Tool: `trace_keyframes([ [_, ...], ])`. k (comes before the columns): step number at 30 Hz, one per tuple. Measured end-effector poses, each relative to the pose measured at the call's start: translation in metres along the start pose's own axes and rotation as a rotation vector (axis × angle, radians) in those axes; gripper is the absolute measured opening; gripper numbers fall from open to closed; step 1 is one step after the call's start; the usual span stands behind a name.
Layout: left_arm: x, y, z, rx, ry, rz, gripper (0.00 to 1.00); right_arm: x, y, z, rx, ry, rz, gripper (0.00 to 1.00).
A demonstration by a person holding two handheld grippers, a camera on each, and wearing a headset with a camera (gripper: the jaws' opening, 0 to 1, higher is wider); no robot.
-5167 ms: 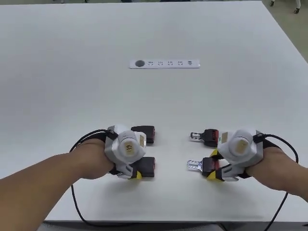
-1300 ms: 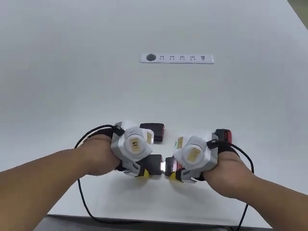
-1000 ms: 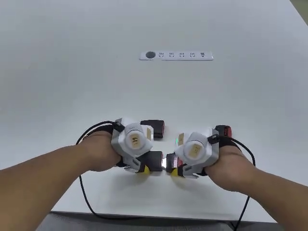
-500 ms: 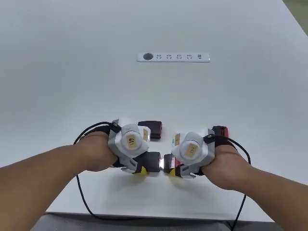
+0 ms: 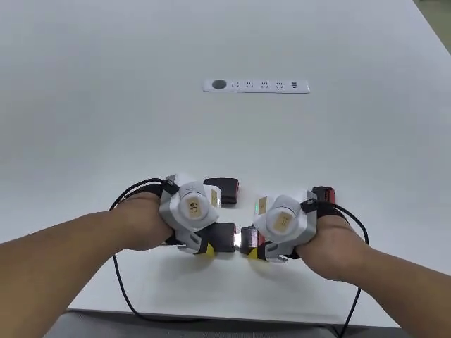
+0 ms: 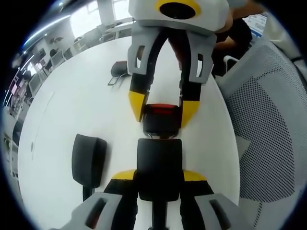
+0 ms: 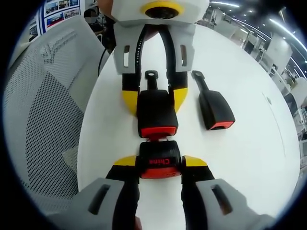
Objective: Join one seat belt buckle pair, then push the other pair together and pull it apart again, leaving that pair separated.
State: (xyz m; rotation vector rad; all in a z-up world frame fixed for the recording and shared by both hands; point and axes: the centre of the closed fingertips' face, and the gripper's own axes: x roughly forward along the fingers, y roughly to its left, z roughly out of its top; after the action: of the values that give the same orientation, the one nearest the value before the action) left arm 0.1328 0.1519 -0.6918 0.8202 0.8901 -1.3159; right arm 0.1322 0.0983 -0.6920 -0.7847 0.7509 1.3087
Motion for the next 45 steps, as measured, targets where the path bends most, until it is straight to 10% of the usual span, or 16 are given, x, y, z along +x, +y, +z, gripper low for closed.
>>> trace_keyframes([
  [16, -0.001, 0.002, -0.004, -0.093, -0.042, 0.027, 0.37, 0.001, 0.001, -0.004, 0.075, -0.012, 0.038, 0.37],
  [25, -0.016, 0.008, 0.005, -0.222, -0.16, 0.087, 0.5, -0.018, -0.012, -0.003, 0.165, -0.076, -0.059, 0.48],
  [33, -0.039, 0.001, 0.012, -0.21, -0.23, 0.111, 0.57, -0.047, -0.02, -0.006, 0.228, -0.125, -0.122, 0.54],
  [45, -0.056, 0.0, -0.02, -0.306, -0.193, 0.226, 0.68, -0.079, -0.017, -0.031, 0.292, -0.127, -0.215, 0.63],
])
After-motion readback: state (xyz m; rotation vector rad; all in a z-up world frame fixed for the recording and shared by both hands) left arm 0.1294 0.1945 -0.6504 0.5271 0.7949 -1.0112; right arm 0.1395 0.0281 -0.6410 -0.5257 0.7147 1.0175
